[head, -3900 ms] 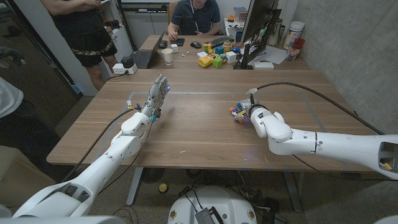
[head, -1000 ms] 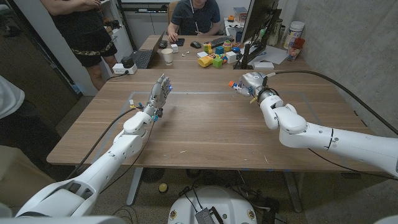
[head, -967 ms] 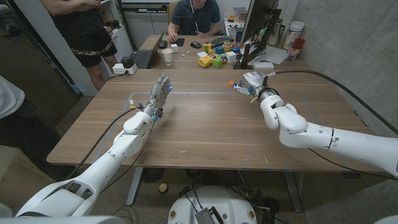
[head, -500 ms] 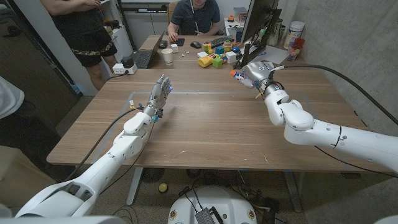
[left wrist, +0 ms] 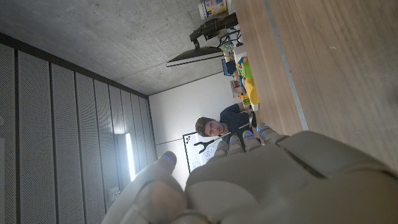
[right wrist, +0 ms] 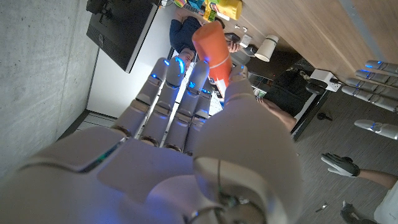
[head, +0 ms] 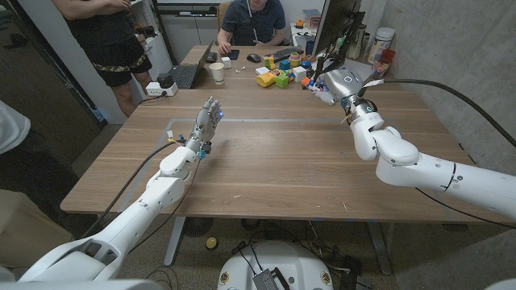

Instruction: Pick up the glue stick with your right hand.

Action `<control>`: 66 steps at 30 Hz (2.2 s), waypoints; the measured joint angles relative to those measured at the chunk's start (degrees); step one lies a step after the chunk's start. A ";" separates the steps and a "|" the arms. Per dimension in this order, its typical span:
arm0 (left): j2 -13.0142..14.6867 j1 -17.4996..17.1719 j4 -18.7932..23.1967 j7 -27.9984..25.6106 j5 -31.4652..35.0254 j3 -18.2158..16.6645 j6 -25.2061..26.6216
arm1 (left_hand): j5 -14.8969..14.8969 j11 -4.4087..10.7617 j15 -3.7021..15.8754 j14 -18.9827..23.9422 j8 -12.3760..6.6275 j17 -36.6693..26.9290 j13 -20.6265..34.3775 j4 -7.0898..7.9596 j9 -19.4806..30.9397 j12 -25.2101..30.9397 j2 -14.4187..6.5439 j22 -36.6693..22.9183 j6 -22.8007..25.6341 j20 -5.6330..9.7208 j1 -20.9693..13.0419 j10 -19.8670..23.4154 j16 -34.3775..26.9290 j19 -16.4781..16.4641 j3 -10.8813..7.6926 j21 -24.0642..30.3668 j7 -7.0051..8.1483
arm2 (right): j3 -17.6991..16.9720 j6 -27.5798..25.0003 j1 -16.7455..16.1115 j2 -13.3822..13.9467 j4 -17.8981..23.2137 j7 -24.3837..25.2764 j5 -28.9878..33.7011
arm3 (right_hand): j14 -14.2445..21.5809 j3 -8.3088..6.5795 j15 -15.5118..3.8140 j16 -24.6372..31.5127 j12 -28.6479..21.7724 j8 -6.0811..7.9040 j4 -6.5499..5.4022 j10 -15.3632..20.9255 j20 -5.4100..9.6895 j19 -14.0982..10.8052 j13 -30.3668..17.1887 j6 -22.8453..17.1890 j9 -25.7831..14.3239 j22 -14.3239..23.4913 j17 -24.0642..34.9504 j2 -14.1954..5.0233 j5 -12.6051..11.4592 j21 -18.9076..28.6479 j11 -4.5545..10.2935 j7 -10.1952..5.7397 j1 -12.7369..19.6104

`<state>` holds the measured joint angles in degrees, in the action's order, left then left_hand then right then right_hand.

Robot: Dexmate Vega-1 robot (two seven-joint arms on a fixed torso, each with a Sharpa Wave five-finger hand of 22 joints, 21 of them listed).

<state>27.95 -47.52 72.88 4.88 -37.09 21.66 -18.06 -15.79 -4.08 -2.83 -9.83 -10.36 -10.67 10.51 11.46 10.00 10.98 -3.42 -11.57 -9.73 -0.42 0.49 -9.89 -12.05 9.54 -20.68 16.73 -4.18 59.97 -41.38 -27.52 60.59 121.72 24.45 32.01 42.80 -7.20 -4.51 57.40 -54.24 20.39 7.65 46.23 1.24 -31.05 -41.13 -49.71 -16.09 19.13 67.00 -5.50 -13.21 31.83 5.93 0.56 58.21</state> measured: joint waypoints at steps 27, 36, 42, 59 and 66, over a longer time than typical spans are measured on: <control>1.15 -2.36 3.37 -1.35 0.05 -0.41 -0.22 | 0.00 0.01 0.00 0.00 0.00 0.00 0.00 -0.06 0.00 0.00 0.00 0.00 -0.21 0.00 0.00 0.00 0.00 0.00 0.41 0.00 -0.21 | -5.20 3.41 -3.56 1.16 1.43 7.64 -1.62 | 0.51 0.17 -0.11 0.23 -1.22 -0.24 -0.17 -0.20 0.53 0.54 -0.19 0.00 -0.03 -0.27 0.53 -0.42 0.27 1.89 -0.01 0.00 1.84; 1.43 -2.78 3.88 -1.46 -0.03 -0.51 -0.41 | 0.00 0.01 0.00 0.00 0.00 0.00 0.00 0.00 0.00 0.00 0.00 0.00 -0.21 0.00 0.00 0.01 0.00 0.00 0.47 0.00 -0.21 | -5.75 3.39 -4.29 1.29 1.96 8.04 -1.62 | 0.50 0.17 -0.10 0.23 -1.44 -0.44 -0.17 -0.19 0.53 0.54 -0.30 0.00 -0.03 -0.53 0.44 -0.42 0.28 2.32 -0.02 0.00 1.84; 1.58 -3.08 4.25 -1.61 -0.07 -0.60 -0.47 | 0.00 0.01 0.00 0.00 0.00 0.00 0.00 0.00 0.00 0.00 0.00 0.00 -0.21 0.00 0.00 0.01 0.00 0.00 0.47 0.00 -0.21 | -5.89 3.34 -4.56 1.31 2.12 8.22 -1.60 | 0.50 0.40 -0.10 0.23 -1.44 -0.44 -0.40 -0.19 0.72 0.72 -0.27 0.00 -0.04 -0.68 0.45 -0.41 0.45 2.77 -0.03 0.00 1.85; 2.09 -3.42 4.68 -1.26 -0.41 -0.71 -0.54 | 0.00 -0.09 0.00 0.00 0.00 0.00 0.00 0.00 0.00 0.00 0.00 0.00 -0.21 0.00 0.00 -0.11 0.00 0.00 0.47 -0.22 -0.21 | -5.94 2.83 -5.17 1.08 2.51 8.81 -1.04 | 0.50 0.40 -0.10 0.23 -1.89 -0.23 -0.40 -0.19 0.84 0.87 -0.27 0.00 -0.04 -1.06 0.36 -0.40 0.67 3.89 -0.04 0.00 1.86; 2.20 -3.47 4.68 -0.95 -0.60 -0.81 -0.55 | 0.00 -0.23 0.00 0.00 0.00 0.00 0.00 -0.23 0.00 0.00 0.00 0.00 -0.20 0.00 0.00 0.03 0.00 0.00 0.70 -0.22 -0.20 | -5.88 2.29 -5.26 0.67 2.57 9.20 -0.54 | 1.23 0.40 -0.21 0.68 -2.13 -0.24 -0.40 -0.40 0.81 1.24 0.00 0.00 -0.04 -1.06 0.73 -0.40 0.43 4.22 0.02 0.00 1.86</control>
